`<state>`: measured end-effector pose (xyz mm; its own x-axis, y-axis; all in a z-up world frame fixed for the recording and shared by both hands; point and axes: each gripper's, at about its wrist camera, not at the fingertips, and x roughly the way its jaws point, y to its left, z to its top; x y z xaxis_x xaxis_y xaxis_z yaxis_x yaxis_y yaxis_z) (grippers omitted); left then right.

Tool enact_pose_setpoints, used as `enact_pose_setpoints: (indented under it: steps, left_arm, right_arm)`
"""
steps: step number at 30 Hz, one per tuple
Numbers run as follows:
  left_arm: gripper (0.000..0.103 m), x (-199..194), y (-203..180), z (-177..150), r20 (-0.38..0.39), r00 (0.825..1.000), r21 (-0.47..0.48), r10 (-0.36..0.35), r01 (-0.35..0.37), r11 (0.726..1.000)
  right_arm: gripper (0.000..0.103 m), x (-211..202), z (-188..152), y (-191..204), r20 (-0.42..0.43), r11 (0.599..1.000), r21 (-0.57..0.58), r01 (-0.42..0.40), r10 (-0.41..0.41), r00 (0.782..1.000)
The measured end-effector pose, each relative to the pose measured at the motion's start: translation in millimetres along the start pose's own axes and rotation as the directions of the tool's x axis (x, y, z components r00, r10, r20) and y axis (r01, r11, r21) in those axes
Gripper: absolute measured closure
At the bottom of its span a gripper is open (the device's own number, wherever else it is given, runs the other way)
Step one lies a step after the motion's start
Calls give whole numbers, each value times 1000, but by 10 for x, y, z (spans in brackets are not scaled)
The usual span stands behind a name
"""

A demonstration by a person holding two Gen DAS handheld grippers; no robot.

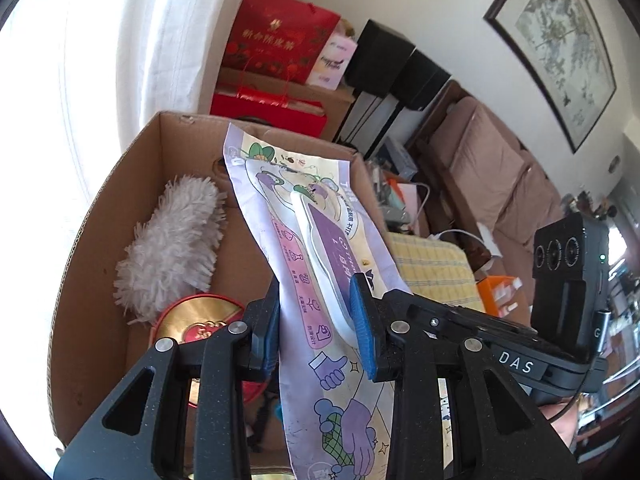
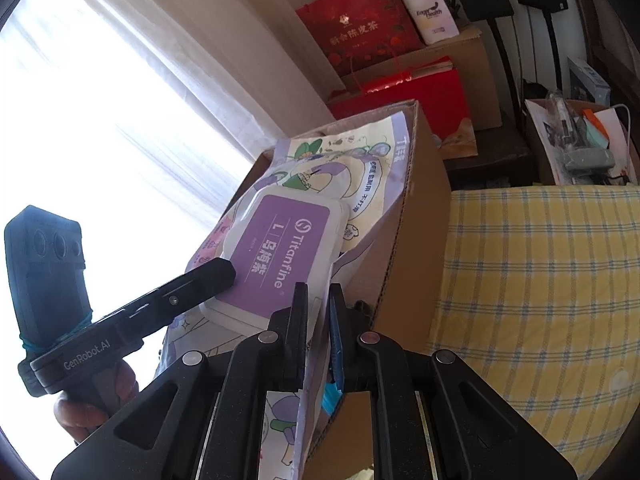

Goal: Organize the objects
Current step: 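Lift the wet-wipes pack and carry it into the cardboard box, then open the right gripper to drop the wet-wipes pack in the box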

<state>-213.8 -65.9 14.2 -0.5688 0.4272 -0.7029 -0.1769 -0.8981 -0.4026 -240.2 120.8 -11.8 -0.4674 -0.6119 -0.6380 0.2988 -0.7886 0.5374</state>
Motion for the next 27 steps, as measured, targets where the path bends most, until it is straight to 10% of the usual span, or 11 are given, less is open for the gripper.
enact_pose_setpoints:
  steps: [14, 20, 27]
  left_arm:
    - [53, 322, 273, -99, -84, 981, 24, 175, -174, 984]
    - [52, 187, 122, -168, -50, 983, 57, 176, -173, 983]
    - [27, -76, -206, -213, 14, 993, 73, 113, -114, 991]
  right_arm:
    - [85, 173, -8, 59, -14, 996, -56, 71, -72, 997]
    - [71, -52, -20, 155, 34, 986, -108, 124, -121, 992]
    - [57, -354, -59, 180, 67, 976, -142, 163, -155, 986]
